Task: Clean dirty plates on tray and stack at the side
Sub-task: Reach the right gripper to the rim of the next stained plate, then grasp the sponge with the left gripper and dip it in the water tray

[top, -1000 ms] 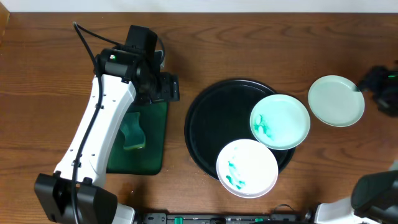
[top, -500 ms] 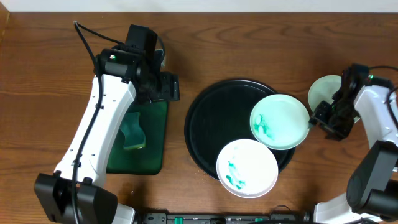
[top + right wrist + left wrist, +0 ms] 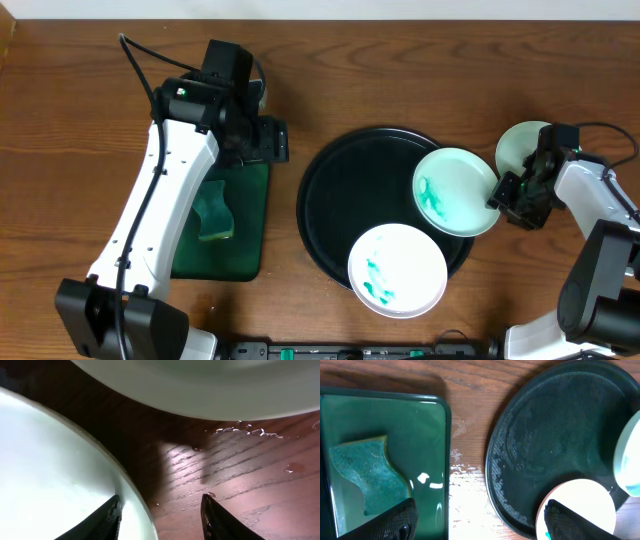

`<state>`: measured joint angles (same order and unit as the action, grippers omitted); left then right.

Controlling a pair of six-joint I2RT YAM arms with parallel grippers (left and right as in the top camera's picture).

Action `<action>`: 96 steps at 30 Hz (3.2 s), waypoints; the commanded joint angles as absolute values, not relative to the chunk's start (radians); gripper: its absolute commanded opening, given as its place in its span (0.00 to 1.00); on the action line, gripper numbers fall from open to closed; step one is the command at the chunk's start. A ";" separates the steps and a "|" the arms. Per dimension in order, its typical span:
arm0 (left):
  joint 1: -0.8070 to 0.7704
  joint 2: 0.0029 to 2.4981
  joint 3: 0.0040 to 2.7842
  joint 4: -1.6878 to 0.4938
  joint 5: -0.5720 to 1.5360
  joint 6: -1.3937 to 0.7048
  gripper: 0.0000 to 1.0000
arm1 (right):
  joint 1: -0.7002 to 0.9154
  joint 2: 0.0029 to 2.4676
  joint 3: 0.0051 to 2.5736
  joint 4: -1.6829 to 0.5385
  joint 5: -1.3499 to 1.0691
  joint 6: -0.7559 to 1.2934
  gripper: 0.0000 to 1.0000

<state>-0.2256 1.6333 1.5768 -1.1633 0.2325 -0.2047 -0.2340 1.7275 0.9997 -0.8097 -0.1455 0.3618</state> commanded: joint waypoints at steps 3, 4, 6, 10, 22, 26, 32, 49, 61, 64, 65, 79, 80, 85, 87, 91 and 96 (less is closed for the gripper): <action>-0.229 1.646 1.565 -1.169 0.226 -0.188 0.82 | -0.234 1.726 1.018 -0.802 -0.183 0.342 0.45; -0.229 1.646 1.565 -1.169 0.228 -0.188 0.82 | -0.234 1.726 1.018 -0.800 -0.197 0.332 0.43; -0.229 1.646 1.565 -1.169 0.236 -0.188 0.82 | -0.231 1.726 1.018 -0.791 -0.221 0.324 0.39; -0.229 1.646 1.565 -1.170 0.236 -0.188 0.82 | -0.206 1.725 1.022 -0.766 -0.245 0.308 0.33; -0.229 1.646 1.565 -1.170 0.235 -0.188 0.60 | -0.114 1.682 1.102 -0.800 -0.244 0.305 0.01; -0.229 1.646 1.565 -1.169 0.234 -0.187 0.56 | -0.053 1.644 1.116 -0.804 -0.256 0.286 0.01; -0.228 1.646 1.565 -1.169 0.212 -0.187 0.57 | 0.107 1.647 1.116 -0.804 -0.226 0.330 0.01; -0.017 1.646 1.390 -1.142 0.112 -0.229 0.70 | 0.244 1.768 1.116 -0.747 -0.162 0.421 0.01; 0.069 1.646 1.134 -0.997 0.114 -0.217 0.70 | 0.244 1.768 1.116 -0.726 -0.166 0.406 0.01; 0.075 1.647 1.099 -0.944 0.111 -0.226 0.70 | 0.244 1.768 1.116 -0.734 -0.166 0.403 0.01; 0.078 1.647 1.095 -0.932 0.112 -0.226 0.70 | 0.244 1.768 1.116 -0.736 -0.166 0.403 0.01; 0.100 1.804 1.089 -0.850 0.124 -0.218 0.54 | 0.243 1.768 1.116 -0.769 -0.165 0.395 0.01; 0.099 1.805 1.089 -0.847 0.127 -0.219 0.51 | 0.243 1.768 1.116 -0.770 -0.165 0.395 0.01; 0.100 1.803 1.089 -0.847 0.126 -0.218 0.12 | 0.243 1.768 1.116 -0.771 -0.165 0.395 0.01; 0.100 1.803 1.089 -0.844 0.126 -0.219 0.08 | 0.243 1.768 1.116 -0.772 -0.165 0.396 0.01; 0.099 1.798 1.093 -0.843 0.127 -0.224 0.07 | 0.243 1.768 1.116 -0.779 -0.165 0.395 0.01; 0.076 1.680 1.095 -0.850 0.126 -0.245 0.07 | 0.243 1.768 1.116 -0.781 -0.166 0.395 0.01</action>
